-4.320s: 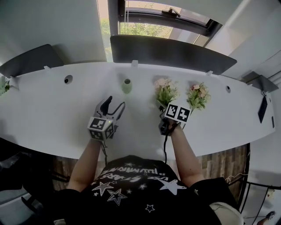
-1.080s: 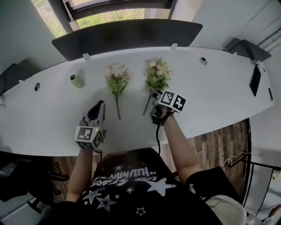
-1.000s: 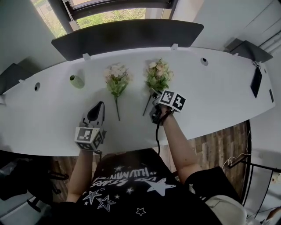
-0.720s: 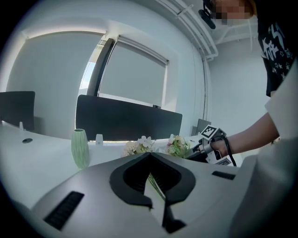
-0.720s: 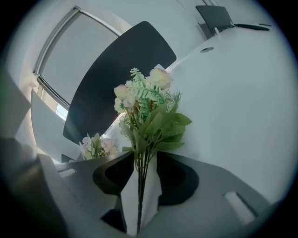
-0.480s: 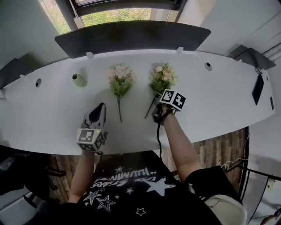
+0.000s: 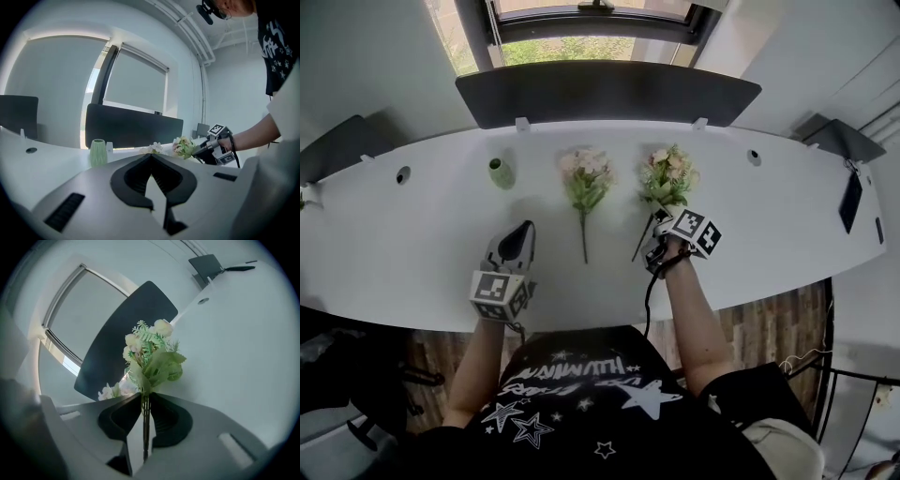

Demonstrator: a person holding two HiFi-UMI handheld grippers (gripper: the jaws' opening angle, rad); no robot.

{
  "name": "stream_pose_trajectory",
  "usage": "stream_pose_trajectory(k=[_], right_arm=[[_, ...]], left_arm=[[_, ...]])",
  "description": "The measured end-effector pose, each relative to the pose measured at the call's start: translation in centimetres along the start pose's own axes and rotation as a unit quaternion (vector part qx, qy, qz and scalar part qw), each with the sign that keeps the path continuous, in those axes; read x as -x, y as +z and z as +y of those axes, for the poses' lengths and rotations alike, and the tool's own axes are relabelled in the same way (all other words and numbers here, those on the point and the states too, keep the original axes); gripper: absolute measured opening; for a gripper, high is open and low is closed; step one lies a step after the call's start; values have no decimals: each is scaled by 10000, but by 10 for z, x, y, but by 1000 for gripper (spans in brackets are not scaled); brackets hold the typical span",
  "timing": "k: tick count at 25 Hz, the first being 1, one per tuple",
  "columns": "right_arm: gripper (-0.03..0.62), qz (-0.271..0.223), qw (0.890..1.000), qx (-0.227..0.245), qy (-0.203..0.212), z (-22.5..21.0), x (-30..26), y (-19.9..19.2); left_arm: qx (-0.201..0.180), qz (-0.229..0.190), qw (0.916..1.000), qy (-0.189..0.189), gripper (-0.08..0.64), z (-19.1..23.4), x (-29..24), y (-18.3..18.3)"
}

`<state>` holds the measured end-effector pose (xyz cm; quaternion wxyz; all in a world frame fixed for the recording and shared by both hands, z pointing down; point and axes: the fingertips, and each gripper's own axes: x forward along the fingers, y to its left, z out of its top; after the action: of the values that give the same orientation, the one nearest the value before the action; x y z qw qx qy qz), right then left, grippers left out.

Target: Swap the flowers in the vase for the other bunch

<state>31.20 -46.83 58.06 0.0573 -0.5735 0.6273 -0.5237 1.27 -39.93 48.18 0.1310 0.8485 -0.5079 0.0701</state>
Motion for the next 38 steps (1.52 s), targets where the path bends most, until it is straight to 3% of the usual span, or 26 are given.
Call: stream_pose_trajectory(k=[8, 17, 24, 32, 35, 38], right_arm=[[63, -670, 9907, 80, 1180, 91, 33, 10], [63, -1218, 9557, 714, 2582, 219, 57, 5], [64, -1243, 9366, 1194, 3050, 304, 17, -35], [64, -1437, 9090, 1866, 3439, 347, 12, -39], [64, -1485, 9023, 2034, 3498, 372, -8, -37], [64, -1550, 8958, 2147, 3570, 388, -21, -32]], left_arm=[[-283, -344, 9989, -114, 8, 32, 11, 16], [-480, -602, 9970, 16, 8, 76, 26, 51], [-585, -486, 9969, 200, 8, 140, 32, 54], [-601, -482, 9967, 263, 11, 126, 17, 40], [-605, -501, 9966, 257, 142, 138, 2, 37], [-620, -447, 9967, 277, 194, 141, -9, 33]])
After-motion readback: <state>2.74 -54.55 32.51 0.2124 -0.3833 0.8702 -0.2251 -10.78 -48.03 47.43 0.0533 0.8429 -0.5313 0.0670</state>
